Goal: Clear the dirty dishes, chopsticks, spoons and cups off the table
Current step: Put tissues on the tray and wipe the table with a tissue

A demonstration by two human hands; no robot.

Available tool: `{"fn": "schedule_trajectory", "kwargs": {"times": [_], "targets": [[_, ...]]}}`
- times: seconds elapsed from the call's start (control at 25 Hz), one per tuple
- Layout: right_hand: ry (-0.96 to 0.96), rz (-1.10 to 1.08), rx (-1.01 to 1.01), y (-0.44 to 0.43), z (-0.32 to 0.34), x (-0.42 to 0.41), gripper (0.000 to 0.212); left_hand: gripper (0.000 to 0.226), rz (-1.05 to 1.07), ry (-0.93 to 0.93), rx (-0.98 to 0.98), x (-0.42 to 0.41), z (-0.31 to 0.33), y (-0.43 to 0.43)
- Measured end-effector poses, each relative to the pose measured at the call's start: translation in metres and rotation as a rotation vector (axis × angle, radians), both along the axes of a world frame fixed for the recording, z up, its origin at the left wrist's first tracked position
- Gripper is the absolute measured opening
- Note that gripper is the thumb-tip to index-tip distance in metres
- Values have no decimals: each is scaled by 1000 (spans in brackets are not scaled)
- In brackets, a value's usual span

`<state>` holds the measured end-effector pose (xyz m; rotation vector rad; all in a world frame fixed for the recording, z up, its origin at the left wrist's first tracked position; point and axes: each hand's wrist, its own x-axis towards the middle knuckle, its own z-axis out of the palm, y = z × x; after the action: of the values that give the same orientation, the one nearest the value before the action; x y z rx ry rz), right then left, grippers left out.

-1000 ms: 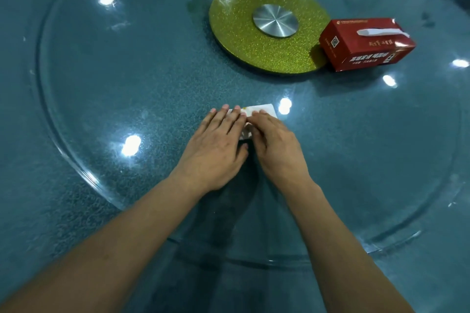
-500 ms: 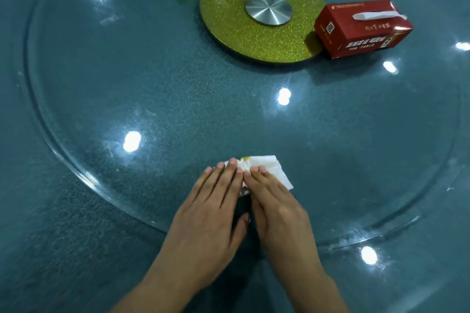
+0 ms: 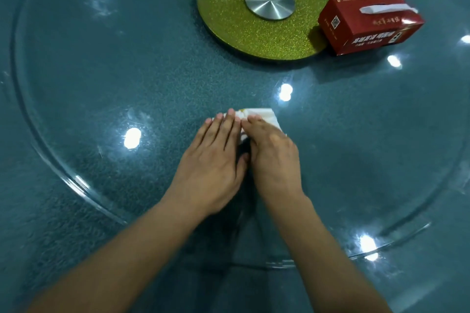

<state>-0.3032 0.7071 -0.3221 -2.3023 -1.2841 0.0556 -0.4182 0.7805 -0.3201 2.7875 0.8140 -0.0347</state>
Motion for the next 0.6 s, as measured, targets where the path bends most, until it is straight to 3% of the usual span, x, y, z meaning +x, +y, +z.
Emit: {"fn": "schedule_trajectory", "kwargs": {"times": [0.12,0.28,0.52,0.6], "targets": [[82,-6,-76,44,13,31,36,70,4,57,-28,36,5,43],[55,-25,-130,72,17,50,34,64,-8,120,-66,58,10,71],[52,-50,-231,48,25,32,34,66,-29,55,-112,34,11,46],[64,-44,-182,21,26,14,34,73,-51,-6,-122,15,9,24]]}}
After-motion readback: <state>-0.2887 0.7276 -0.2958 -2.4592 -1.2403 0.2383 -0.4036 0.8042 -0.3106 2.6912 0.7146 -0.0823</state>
